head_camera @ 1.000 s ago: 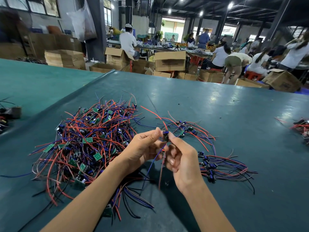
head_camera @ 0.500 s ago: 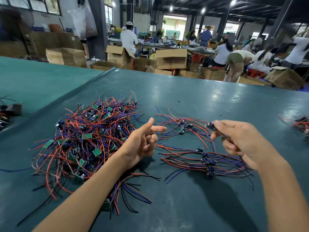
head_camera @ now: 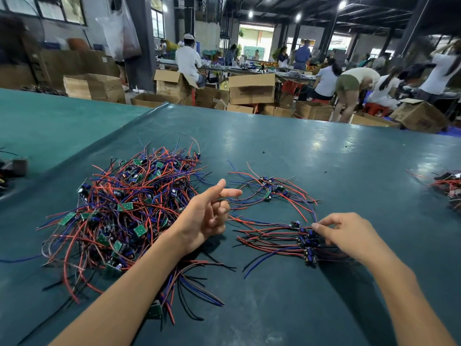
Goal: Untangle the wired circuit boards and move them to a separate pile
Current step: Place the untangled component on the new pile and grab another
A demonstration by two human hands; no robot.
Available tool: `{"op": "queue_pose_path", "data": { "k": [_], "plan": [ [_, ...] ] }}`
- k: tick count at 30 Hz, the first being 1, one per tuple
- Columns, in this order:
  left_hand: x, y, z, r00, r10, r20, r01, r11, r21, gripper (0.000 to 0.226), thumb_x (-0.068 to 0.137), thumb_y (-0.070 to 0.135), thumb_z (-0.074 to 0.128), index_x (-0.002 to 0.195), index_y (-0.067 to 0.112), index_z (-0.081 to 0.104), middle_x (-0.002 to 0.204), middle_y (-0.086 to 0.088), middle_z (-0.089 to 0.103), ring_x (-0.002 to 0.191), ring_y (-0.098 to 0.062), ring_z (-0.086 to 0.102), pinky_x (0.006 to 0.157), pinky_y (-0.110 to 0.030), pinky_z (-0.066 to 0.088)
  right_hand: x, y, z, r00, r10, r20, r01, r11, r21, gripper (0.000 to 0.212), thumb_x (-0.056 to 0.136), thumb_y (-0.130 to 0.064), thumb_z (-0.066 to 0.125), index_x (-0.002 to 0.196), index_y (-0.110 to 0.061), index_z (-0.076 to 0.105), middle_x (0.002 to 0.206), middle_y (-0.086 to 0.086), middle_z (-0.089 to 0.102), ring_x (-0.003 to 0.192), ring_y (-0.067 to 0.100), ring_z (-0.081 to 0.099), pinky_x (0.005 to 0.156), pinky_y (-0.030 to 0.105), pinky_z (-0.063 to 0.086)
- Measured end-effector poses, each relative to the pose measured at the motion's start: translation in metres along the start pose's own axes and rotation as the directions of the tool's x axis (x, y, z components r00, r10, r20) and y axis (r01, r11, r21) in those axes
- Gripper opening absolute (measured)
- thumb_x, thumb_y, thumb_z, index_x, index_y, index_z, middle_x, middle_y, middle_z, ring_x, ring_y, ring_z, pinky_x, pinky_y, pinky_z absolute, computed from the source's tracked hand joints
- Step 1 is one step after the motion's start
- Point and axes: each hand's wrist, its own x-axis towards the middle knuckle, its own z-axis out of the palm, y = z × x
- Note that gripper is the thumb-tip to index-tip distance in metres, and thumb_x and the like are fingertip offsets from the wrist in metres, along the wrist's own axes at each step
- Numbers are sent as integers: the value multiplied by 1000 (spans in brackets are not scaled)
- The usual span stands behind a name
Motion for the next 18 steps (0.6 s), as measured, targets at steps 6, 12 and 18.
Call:
{"op": "queue_pose_path", "data": {
  "k": [6,12,18],
  "plan": [
    [-3,2,3,987,143,-69,-123,962,244,22,98,32,62,102,16,78,63,4,43,47,-8,30,45,-20,23,-17,-1,18,972,-14,-233,18,1000,15,21,87,-43,75,98,-25,74,90,0,72,91,27,64,86,39,50],
    [-11,21,-22,646,750,143,-28,-164,986,25,94,25,63,118,21,70,103,2,66,98,-25,54,84,-39,44,-29,-50,18,720,-207,-662,330,942,64,10,91,-7,68,97,-10,75,91,11,72,85,34,66,83,37,49],
    [-10,28,-51,701,651,-291,513,-177,840,36,95,24,51,128,10,55,129,-14,56,119,-38,45,97,-49,36,-62,-145,89,732,-571,-370,653,744,144,12,94,-17,63,96,-16,75,95,0,74,88,21,67,83,34,52]
  ]
}}
